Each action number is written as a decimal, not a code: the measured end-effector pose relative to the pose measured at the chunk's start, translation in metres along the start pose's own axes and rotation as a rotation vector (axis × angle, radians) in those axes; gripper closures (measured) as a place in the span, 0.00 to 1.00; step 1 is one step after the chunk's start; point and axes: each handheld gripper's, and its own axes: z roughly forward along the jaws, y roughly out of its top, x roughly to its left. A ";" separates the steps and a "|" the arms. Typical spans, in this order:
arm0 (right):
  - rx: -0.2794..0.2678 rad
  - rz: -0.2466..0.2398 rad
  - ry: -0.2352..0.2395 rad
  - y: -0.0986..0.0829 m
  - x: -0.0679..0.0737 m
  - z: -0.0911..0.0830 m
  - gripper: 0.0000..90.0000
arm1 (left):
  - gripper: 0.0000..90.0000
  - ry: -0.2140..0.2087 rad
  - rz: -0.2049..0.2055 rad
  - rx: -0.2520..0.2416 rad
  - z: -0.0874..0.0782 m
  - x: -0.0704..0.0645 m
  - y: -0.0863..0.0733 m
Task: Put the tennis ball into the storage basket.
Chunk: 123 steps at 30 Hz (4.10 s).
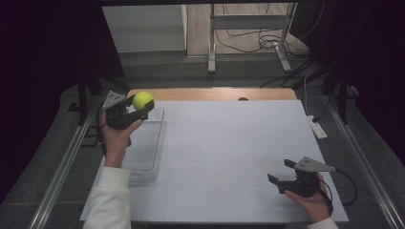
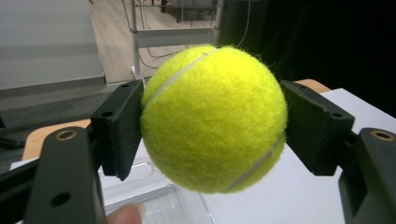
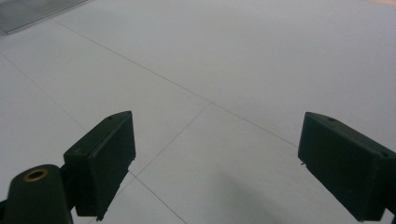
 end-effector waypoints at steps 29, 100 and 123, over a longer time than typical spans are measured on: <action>-0.005 0.010 0.004 -0.001 -0.001 0.000 0.13 | 0.30 0.063 -0.014 0.091 0.008 0.020 -0.007; 0.001 0.011 -0.001 0.000 0.000 0.001 0.13 | 0.30 0.200 -0.035 0.359 0.055 0.069 -0.025; 0.001 0.013 -0.001 -0.001 0.000 0.001 0.13 | 0.30 0.211 -0.029 0.431 0.068 0.075 -0.036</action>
